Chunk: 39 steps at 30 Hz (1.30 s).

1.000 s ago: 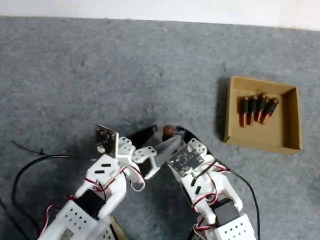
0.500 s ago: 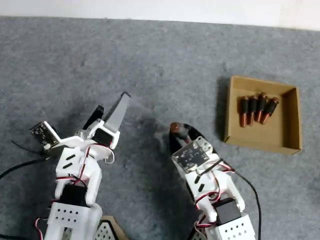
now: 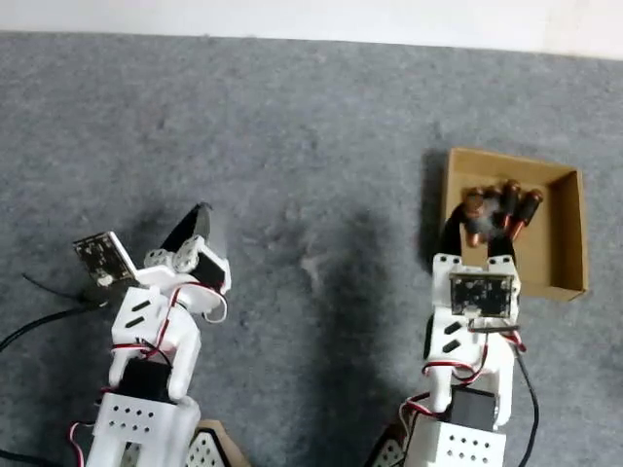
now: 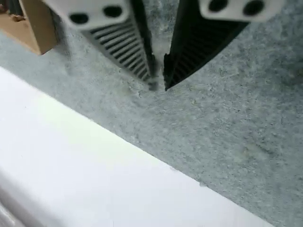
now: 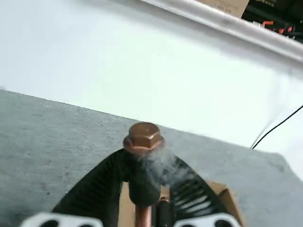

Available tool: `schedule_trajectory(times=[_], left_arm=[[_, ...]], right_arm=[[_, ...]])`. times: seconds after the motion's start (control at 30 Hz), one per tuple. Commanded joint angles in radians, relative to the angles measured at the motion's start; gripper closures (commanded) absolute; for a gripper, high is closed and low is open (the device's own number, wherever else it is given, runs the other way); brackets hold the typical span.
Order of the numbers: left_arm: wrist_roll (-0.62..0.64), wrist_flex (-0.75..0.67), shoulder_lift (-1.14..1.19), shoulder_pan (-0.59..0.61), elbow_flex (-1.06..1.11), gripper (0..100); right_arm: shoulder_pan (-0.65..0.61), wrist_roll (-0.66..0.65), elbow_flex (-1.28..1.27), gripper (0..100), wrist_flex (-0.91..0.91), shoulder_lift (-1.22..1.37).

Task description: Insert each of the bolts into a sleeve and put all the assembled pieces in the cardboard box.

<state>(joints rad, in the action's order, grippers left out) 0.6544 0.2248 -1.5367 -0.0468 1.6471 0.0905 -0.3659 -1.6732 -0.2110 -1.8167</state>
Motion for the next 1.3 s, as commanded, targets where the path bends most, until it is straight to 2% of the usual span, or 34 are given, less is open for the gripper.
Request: schedule_trajectory(times=[0.0, 0.1, 0.2, 0.37, 0.53, 0.77, 0.83, 1.03, 1.27], left_arm=[[-0.017, -0.012, -0.019, -0.013, 0.005, 97], [-0.017, -0.012, -0.019, -0.018, 0.019, 97], [-0.017, -0.012, -0.019, -0.016, 0.033, 97], [-0.018, -0.009, -0.019, -0.013, 0.042, 97], [-0.068, -0.011, -0.019, -0.013, 0.058, 96], [-0.072, -0.008, -0.019, -0.015, 0.058, 96], [-0.072, -0.008, -0.019, -0.015, 0.058, 96], [-0.072, -0.008, -0.019, -0.018, 0.058, 96], [-0.072, -0.008, -0.019, -0.018, 0.058, 96]], right_arm=[[0.012, -0.035, -0.084, 99.4, 0.042, 0.004], [0.012, -0.035, -0.001, 99.3, 0.041, 0.099], [0.018, -0.035, 0.140, 99.3, 0.042, 0.311], [0.093, -0.017, 0.435, 99.3, 0.042, 0.780], [0.216, 0.071, 0.737, 99.3, 0.038, 1.196], [0.291, 0.075, 1.015, 98.8, 0.035, 1.604], [0.298, 0.075, 1.043, 95.4, 0.035, 1.661], [0.268, 0.074, 1.036, 69.6, 0.027, 1.716], [0.186, 0.075, 0.972, 68.8, -0.127, 1.564]])
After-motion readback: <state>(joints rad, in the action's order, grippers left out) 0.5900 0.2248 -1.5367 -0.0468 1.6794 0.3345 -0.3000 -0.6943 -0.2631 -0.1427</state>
